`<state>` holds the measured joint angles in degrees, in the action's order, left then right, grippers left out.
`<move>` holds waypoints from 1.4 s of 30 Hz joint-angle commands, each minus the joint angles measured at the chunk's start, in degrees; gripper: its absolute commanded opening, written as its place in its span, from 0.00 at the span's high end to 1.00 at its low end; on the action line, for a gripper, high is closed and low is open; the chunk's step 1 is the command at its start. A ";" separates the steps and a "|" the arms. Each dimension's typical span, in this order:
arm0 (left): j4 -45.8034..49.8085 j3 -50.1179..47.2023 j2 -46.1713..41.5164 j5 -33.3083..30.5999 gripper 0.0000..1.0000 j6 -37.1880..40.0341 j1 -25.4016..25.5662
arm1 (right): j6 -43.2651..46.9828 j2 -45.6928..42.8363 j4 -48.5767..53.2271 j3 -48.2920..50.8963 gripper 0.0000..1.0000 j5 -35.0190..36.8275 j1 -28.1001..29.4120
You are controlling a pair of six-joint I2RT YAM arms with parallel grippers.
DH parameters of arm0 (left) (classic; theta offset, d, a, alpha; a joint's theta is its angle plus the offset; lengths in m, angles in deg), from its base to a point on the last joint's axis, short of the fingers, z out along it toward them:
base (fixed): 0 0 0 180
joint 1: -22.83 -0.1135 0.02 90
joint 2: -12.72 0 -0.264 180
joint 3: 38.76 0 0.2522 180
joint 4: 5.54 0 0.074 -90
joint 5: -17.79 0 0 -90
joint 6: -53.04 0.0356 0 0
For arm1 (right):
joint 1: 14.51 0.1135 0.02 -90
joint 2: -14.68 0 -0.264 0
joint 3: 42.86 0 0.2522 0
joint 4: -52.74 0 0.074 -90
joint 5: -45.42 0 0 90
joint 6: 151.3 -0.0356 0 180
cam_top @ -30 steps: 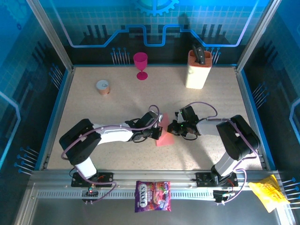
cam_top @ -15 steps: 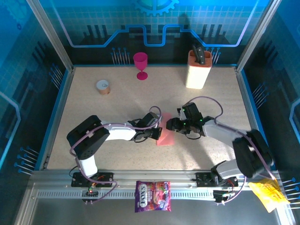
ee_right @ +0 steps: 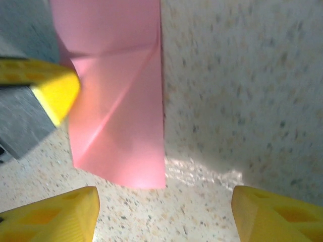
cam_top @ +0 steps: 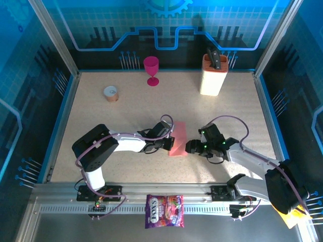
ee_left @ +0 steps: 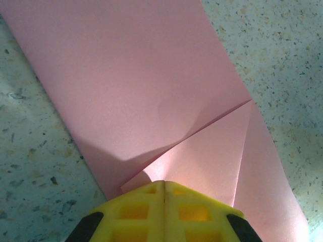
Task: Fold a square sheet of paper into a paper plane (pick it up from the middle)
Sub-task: Fold the triangle a second time at the center of the table.
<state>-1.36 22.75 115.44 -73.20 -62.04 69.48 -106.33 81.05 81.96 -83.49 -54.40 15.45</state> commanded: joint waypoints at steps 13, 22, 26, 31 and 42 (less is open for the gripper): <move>0.97 -2.22 1.67 1.26 1.00 0.72 -0.26 | -5.55 9.81 -11.09 -0.73 0.58 -1.02 4.50; 0.71 -2.63 1.73 1.50 1.00 0.65 -0.29 | -5.07 14.56 -13.14 -5.74 0.69 -2.21 5.28; 0.45 -2.83 1.85 1.48 1.00 0.34 -0.27 | -4.67 15.39 -12.48 -7.42 0.66 -2.15 5.69; 0.14 -3.14 2.09 1.81 1.00 0.31 -0.25 | -5.14 14.70 -11.99 -7.21 0.57 -1.52 6.08; -0.43 -3.54 2.23 2.14 1.00 0.07 -0.29 | -6.55 10.33 -10.45 -5.79 0.54 1.28 6.09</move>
<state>-5.19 20.96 115.44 -72.39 -62.07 69.48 -112.34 92.17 80.23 -88.95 -52.96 20.15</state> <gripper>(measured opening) 0.064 0.463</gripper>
